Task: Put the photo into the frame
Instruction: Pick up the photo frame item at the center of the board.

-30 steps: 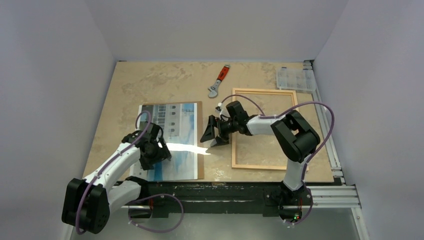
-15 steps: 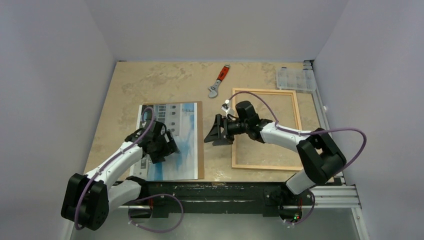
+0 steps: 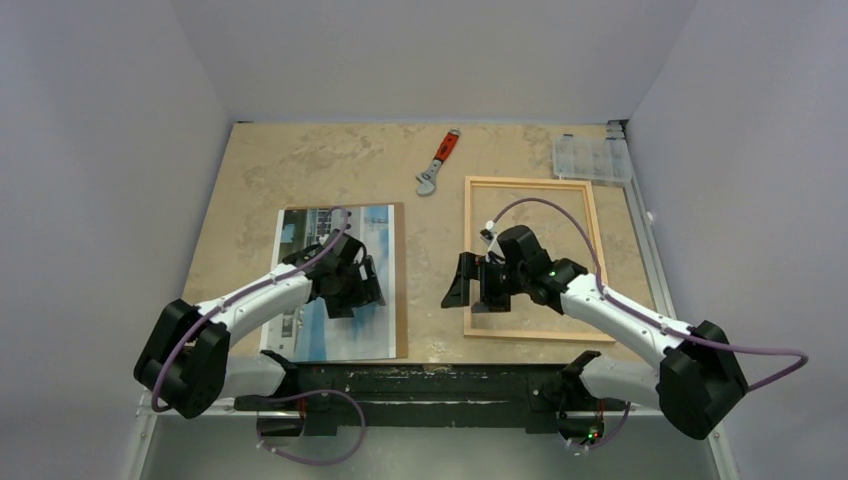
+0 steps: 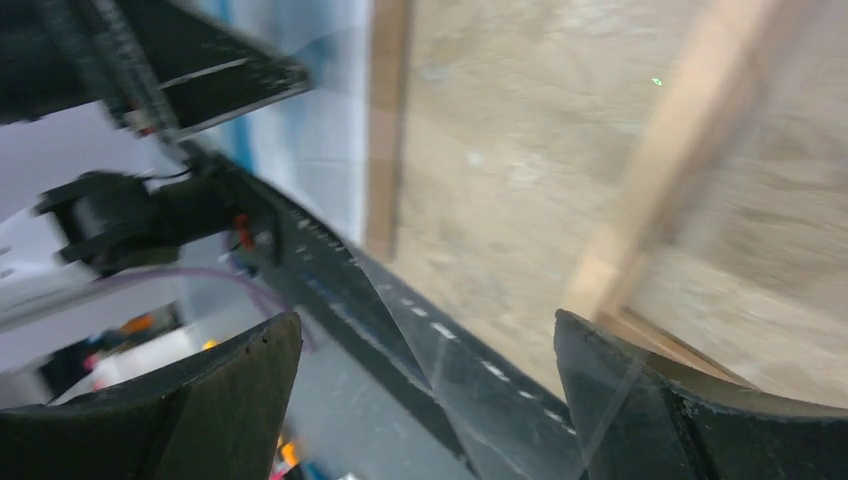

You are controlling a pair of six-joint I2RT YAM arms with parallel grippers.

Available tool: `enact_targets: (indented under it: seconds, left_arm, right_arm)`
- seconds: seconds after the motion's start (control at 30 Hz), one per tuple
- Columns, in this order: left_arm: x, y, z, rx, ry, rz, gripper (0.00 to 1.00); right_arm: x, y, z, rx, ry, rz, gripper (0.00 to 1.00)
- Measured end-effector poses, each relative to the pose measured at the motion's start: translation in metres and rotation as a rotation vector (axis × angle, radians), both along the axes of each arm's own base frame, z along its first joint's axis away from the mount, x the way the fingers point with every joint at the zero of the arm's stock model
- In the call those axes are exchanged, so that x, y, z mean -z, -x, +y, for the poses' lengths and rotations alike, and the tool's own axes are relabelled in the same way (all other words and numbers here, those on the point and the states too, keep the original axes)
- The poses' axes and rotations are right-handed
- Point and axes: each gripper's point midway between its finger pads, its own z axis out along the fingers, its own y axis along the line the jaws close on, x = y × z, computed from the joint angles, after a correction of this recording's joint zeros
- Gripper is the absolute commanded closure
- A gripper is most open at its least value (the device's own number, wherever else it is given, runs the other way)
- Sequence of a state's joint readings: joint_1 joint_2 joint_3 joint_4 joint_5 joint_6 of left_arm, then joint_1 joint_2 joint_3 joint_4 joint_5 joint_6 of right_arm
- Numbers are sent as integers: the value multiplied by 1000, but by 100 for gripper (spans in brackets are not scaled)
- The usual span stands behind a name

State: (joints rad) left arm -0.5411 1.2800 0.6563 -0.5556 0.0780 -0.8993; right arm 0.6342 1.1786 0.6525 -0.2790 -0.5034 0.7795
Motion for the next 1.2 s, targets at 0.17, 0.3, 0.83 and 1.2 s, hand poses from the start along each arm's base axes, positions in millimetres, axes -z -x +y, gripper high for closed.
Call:
enact_targets:
  seconds: [0.17, 0.3, 0.83, 1.2]
  left_arm:
    - [-1, 0, 1, -6, -7, -5, 21]
    - [-1, 2, 8, -16, -37, -6, 20]
    - [-6, 7, 39, -104, -49, -85, 21]
    - [-4, -13, 17, -103, 112, -124, 24]
  right_arm:
    - [20, -12, -40, 92, 261, -49, 2]
    - [32, -24, -66, 125, 430, -77, 2]
    - [47, -100, -95, 175, 224, 18, 14]
    - [51, -124, -58, 64, 18, 75, 37]
